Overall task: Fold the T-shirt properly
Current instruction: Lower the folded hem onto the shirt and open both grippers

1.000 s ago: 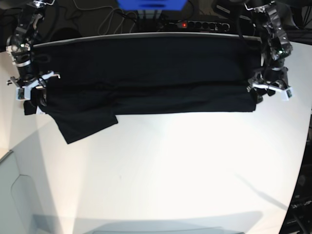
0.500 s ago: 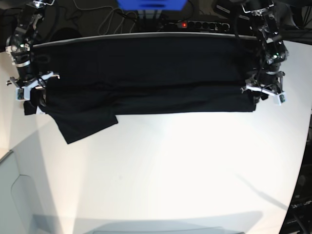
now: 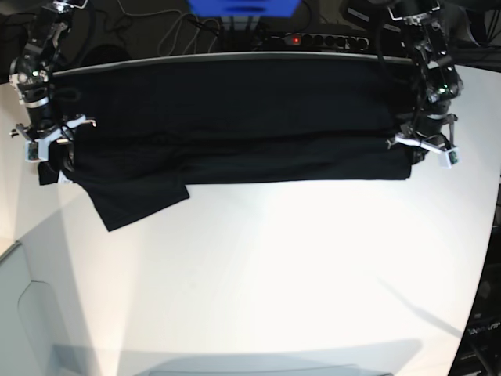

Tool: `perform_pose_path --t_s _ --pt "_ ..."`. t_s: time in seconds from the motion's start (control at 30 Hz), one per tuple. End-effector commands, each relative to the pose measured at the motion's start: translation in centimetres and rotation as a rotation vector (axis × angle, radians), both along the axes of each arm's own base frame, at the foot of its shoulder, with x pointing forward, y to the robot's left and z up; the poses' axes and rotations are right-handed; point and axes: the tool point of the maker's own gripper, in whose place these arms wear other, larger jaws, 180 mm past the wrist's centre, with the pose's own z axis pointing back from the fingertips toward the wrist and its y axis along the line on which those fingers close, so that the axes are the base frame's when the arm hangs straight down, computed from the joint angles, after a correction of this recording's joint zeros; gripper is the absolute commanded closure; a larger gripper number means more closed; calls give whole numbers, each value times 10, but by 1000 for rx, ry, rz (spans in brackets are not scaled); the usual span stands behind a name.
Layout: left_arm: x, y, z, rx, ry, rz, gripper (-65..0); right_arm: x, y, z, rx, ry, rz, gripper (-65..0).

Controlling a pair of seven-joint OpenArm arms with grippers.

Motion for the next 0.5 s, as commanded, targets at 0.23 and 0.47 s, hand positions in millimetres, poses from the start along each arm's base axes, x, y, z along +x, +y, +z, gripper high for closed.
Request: perform_pose_path --t_s 0.23,0.47 --pt "2 0 29 47 -72 -23 -1 18 -2 29 -20 -95 20 -248" --pt "-1 -6 44 71 -100 -46 -1 46 0 60 -41 -164 18 -301"
